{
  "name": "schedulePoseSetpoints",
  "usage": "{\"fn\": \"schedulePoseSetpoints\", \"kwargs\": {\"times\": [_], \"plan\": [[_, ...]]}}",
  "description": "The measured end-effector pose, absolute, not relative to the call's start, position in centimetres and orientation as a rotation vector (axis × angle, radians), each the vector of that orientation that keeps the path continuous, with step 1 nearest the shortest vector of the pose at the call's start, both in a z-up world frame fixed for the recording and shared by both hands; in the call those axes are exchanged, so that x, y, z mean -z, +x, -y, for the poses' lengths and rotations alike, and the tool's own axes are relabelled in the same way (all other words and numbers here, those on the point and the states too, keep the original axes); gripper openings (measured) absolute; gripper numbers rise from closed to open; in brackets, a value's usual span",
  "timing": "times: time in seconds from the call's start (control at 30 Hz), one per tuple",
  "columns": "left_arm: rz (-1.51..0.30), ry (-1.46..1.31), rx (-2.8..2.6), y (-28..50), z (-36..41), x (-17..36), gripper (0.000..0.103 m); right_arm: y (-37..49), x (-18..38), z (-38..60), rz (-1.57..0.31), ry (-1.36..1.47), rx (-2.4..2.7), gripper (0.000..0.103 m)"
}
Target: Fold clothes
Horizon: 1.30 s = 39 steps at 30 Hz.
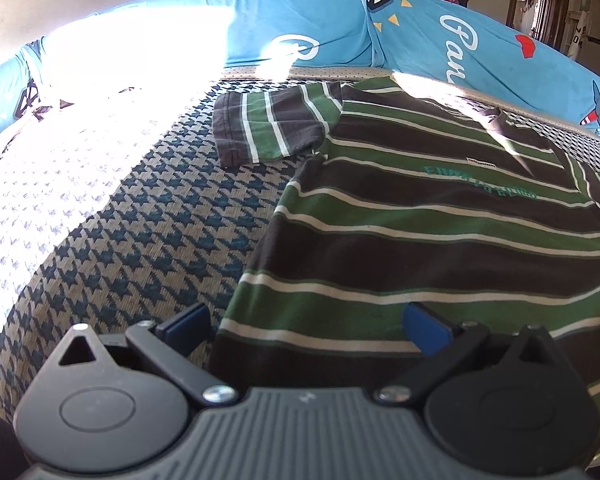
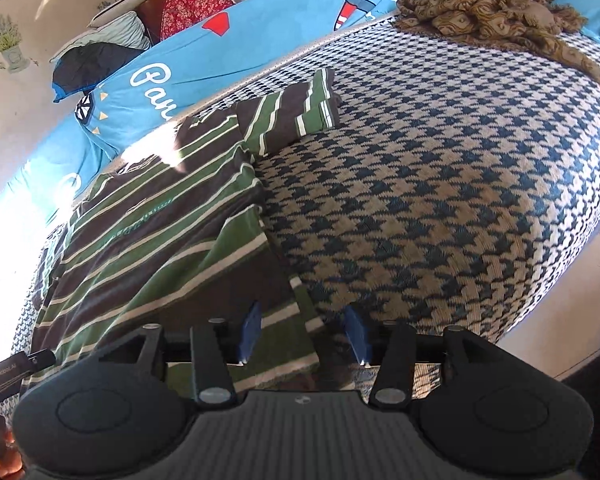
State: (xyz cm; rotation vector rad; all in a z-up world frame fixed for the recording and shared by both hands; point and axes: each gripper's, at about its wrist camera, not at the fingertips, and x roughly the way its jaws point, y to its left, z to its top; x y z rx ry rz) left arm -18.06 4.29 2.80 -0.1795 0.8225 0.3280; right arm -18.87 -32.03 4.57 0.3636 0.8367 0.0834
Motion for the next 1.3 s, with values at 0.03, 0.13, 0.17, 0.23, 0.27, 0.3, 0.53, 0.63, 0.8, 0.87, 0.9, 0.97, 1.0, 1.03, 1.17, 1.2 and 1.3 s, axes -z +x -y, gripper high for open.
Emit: {"fn": "schedulePoseSetpoints", "kwargs": {"times": [0.03, 0.13, 0.17, 0.23, 0.27, 0.3, 0.53, 0.63, 0.8, 0.87, 0.9, 0.97, 1.0, 1.03, 1.17, 1.2, 1.3], "plan": [[-0.822, -0.180, -0.328, -18.1, -4.3, -2.8, 0.103, -19.0, -4.4, 31.9, -0.843, 0.364, -0.085, 0.054], [-0.821, -0.181, -0.328, -18.2, -4.3, -2.8, 0.103, -19.0, -4.0, 31.4, -0.846, 0.332, -0.091, 0.061], [-0.820, -0.183, -0.330, -18.2, -4.3, -2.8, 0.103, -19.0, -3.9, 31.1, -0.844, 0.320, -0.097, 0.065], [-0.820, -0.188, -0.331, -18.3, -4.3, -2.9, 0.103, -18.9, -3.7, 30.7, -0.848, 0.293, -0.108, 0.071], [-0.820, -0.190, -0.332, -18.3, -4.3, -2.9, 0.103, -18.9, -3.6, 30.4, -0.856, 0.272, -0.110, 0.071], [-0.820, -0.192, -0.332, -18.3, -4.3, -2.9, 0.103, -18.9, -3.6, 30.2, -0.859, 0.256, -0.110, 0.071], [-0.819, -0.192, -0.331, -18.5, -4.1, -3.0, 0.103, -19.4, -3.7, 30.3, -0.862, 0.261, -0.096, 0.048], [-0.814, -0.195, -0.332, -18.6, -4.1, -3.1, 0.103, -19.9, -3.9, 30.3, -0.855, 0.255, -0.076, 0.020], [-0.814, -0.208, -0.340, -19.2, -4.3, -3.3, 0.103, -20.7, -4.4, 30.2, -0.842, 0.242, -0.039, 0.004], [-0.818, -0.209, -0.344, -19.2, -4.3, -3.3, 0.103, -21.4, -4.7, 30.1, -0.829, 0.223, -0.002, 0.004], [-0.821, -0.207, -0.347, -19.3, -4.3, -3.3, 0.103, -21.6, -4.9, 30.0, -0.823, 0.207, 0.012, 0.003], [-0.836, -0.197, -0.356, -19.3, -4.3, -3.1, 0.103, -21.9, -5.0, 29.9, -0.819, 0.178, 0.047, 0.004], [-0.847, -0.190, -0.363, -19.3, -4.2, -3.0, 0.103, -21.7, -4.8, 30.0, -0.839, 0.170, 0.074, 0.004], [-0.854, -0.184, -0.367, -19.4, -4.1, -2.9, 0.103, -21.5, -4.6, 30.2, -0.858, 0.172, 0.094, 0.004], [-0.847, -0.184, -0.340, -19.7, -3.6, -3.0, 0.103, -22.1, -4.9, 30.4, -0.829, 0.167, 0.099, 0.006], [-0.844, -0.184, -0.333, -19.8, -3.5, -3.0, 0.103, -22.4, -5.1, 30.5, -0.806, 0.189, 0.069, 0.007], [-0.838, -0.173, -0.312, -19.9, -2.8, -3.1, 0.103, -22.7, -5.7, 30.1, -0.751, 0.233, -0.027, 0.011]]}}
